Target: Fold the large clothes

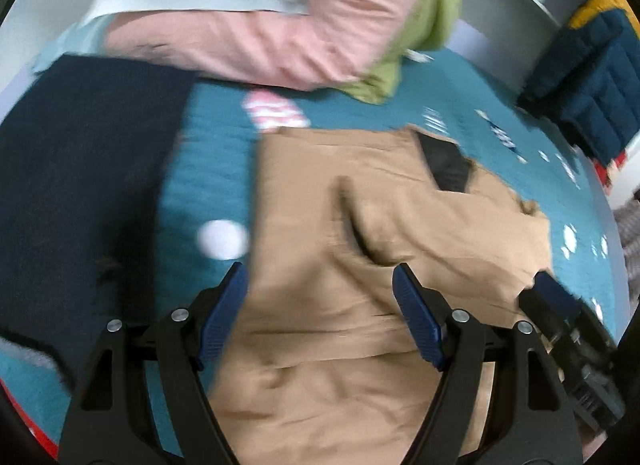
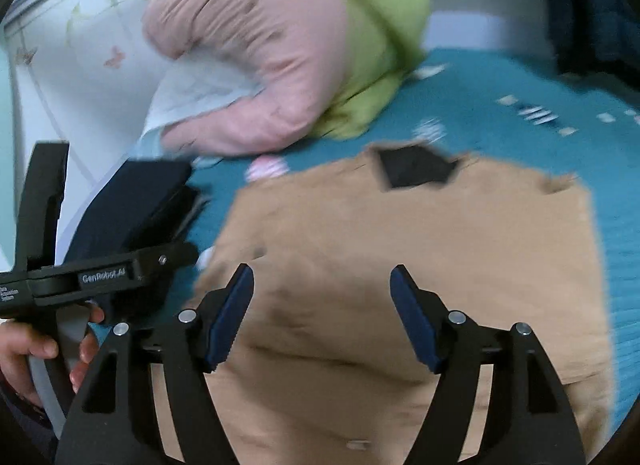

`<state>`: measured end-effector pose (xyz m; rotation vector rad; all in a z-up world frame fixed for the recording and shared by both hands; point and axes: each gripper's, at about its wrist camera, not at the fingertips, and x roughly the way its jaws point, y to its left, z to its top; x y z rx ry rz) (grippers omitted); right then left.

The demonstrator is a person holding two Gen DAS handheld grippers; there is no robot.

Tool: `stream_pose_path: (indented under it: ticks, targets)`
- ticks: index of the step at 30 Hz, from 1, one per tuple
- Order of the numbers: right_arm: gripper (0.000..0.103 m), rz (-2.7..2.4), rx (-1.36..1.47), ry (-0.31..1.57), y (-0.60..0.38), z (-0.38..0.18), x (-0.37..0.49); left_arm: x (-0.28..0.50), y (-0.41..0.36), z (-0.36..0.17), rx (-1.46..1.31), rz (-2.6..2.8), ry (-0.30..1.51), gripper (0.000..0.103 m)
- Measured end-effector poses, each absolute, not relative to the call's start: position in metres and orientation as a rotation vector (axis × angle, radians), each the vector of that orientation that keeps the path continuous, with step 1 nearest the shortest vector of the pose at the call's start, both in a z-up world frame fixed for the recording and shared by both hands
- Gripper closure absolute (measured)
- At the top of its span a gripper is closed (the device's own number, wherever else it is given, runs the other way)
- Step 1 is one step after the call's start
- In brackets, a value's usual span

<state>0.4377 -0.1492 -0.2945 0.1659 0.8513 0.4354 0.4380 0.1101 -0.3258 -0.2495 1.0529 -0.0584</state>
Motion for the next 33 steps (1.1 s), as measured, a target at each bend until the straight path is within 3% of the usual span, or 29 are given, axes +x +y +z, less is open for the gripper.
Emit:
stream_pose_path:
  ticks: [2, 3, 6, 12, 17, 19, 20, 21, 25, 33]
  targets:
    - [0.041, 0.341, 0.183, 0.879, -0.182, -0.302, 0.450, 0.449, 0.087, -0.329, -0.209, -0.096, 1.056, 0.028]
    - [0.054, 0.291, 0.234, 0.915, -0.203, -0.311, 0.460, 0.454, 0.079, -0.333, -0.192, -0.111, 1.064, 0.028]
    - [0.080, 0.197, 0.366, 1.007, -0.251, -0.340, 0.480, 0.472, 0.051, -0.353, -0.147, -0.144, 1.121, 0.028]
    - [0.086, 0.145, 0.515, 1.189, -0.292, -0.408, 0.495, 0.495, 0.035, -0.407, -0.079, -0.132, 1.264, 0.024]
    - [0.079, 0.196, 0.530, 1.138, -0.295, -0.379, 0.496, 0.495, 0.050, -0.390, -0.183, -0.206, 1.230, 0.024]
    - [0.062, 0.194, 0.530, 1.078, -0.302, -0.358, 0.501, 0.498, 0.069, -0.370, -0.255, -0.232, 1.168, 0.024]
    - [0.048, 0.182, 0.515, 1.062, -0.303, -0.351, 0.506, 0.501, 0.080, -0.363, -0.267, -0.214, 1.149, 0.024]
    - [0.044, 0.167, 0.483, 1.055, -0.304, -0.346, 0.515, 0.507, 0.094, -0.356, -0.281, -0.172, 1.133, 0.023]
    - [0.043, 0.062, 0.410, 1.092, -0.314, -0.347, 0.555, 0.542, 0.128, -0.349, -0.261, -0.018, 1.132, 0.023]
    - [0.041, -0.014, 0.526, 1.207, -0.339, -0.380, 0.604, 0.598, 0.158, -0.379, -0.182, 0.116, 1.236, 0.023]
